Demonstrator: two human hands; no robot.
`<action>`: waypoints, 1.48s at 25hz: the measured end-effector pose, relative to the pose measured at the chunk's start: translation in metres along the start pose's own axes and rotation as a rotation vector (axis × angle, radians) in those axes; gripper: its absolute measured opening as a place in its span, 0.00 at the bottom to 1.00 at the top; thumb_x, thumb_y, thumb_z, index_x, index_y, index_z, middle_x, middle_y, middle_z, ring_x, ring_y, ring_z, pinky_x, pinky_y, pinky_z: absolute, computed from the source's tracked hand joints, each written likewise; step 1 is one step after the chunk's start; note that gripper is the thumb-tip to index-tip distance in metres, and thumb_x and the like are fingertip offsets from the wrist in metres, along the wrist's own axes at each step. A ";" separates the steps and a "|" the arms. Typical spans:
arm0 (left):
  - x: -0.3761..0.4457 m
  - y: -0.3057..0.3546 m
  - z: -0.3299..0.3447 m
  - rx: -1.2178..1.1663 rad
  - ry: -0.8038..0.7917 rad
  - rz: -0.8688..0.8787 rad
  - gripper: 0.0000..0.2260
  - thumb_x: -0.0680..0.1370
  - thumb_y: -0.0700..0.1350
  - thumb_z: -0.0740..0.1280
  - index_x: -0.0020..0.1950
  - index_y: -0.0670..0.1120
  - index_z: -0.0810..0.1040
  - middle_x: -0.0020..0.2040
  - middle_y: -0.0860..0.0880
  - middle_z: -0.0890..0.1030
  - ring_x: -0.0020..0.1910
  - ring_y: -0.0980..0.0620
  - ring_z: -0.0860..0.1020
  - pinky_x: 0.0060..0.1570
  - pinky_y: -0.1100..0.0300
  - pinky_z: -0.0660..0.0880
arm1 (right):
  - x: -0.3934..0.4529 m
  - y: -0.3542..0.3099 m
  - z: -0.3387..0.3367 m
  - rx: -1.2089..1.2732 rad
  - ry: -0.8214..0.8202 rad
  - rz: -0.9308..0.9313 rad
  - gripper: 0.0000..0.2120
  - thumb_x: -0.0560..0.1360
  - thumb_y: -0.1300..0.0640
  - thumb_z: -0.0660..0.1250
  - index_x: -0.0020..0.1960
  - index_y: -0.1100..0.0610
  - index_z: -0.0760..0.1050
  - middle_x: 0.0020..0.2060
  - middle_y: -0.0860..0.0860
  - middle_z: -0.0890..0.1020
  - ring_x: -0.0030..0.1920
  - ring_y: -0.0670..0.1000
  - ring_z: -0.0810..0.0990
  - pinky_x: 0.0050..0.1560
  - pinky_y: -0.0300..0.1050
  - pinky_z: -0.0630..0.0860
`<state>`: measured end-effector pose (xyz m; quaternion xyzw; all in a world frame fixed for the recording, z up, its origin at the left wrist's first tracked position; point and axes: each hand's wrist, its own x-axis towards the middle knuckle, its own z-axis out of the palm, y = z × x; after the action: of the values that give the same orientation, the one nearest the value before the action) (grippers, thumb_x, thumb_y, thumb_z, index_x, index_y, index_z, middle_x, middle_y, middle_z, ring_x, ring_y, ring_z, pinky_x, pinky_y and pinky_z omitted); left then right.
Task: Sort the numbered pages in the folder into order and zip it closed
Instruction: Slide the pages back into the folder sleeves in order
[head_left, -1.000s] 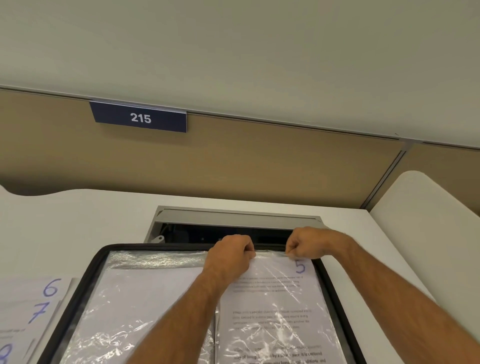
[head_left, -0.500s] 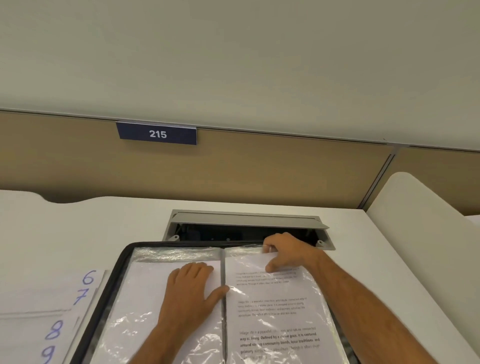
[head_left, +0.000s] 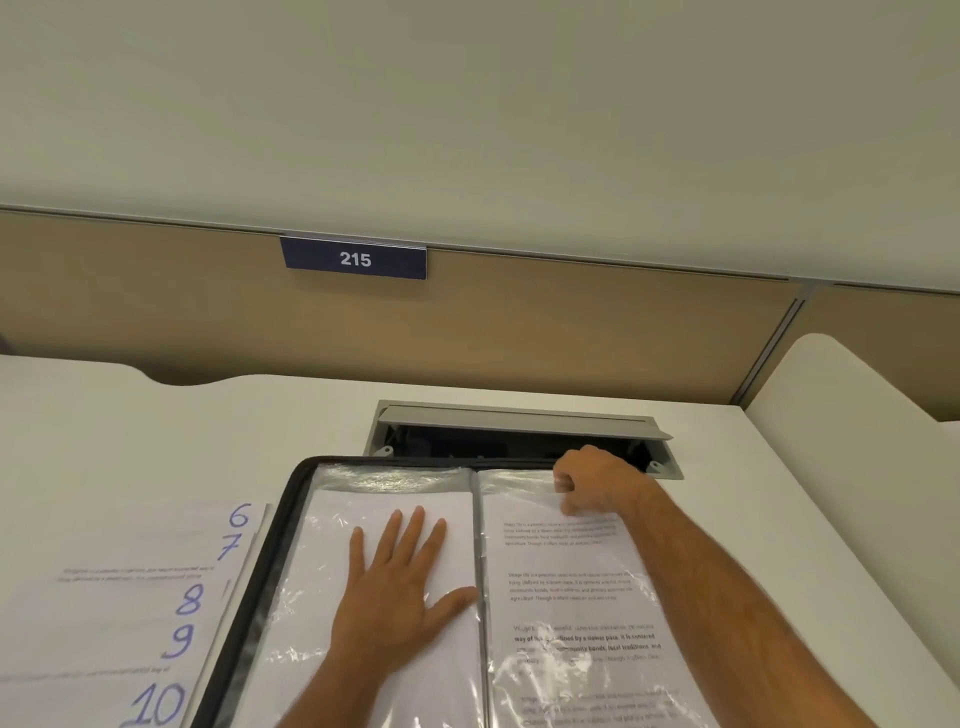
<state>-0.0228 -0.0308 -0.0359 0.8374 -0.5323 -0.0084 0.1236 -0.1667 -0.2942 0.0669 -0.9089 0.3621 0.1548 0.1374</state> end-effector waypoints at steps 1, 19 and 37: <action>0.000 0.000 0.000 -0.001 -0.009 0.009 0.40 0.73 0.79 0.41 0.81 0.61 0.45 0.80 0.56 0.40 0.80 0.49 0.38 0.73 0.40 0.31 | -0.001 0.000 0.000 -0.013 0.005 0.005 0.07 0.73 0.55 0.74 0.46 0.49 0.76 0.48 0.49 0.80 0.48 0.50 0.78 0.50 0.44 0.75; 0.002 -0.005 0.011 0.020 -0.085 -0.017 0.36 0.76 0.75 0.51 0.78 0.56 0.65 0.78 0.51 0.65 0.77 0.45 0.63 0.72 0.39 0.46 | -0.041 0.061 0.019 0.751 0.191 0.356 0.29 0.70 0.51 0.79 0.64 0.55 0.69 0.59 0.53 0.77 0.56 0.56 0.80 0.50 0.50 0.82; -0.012 0.027 -0.051 -0.383 -0.207 -0.113 0.37 0.78 0.65 0.62 0.81 0.57 0.49 0.82 0.56 0.47 0.81 0.52 0.44 0.77 0.46 0.40 | -0.159 0.027 0.047 1.262 0.077 0.296 0.13 0.75 0.71 0.69 0.59 0.67 0.78 0.50 0.63 0.86 0.50 0.65 0.85 0.58 0.65 0.79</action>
<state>-0.0444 -0.0207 0.0180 0.8217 -0.4834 -0.2022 0.2241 -0.3033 -0.1982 0.0809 -0.5991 0.5094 -0.1031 0.6091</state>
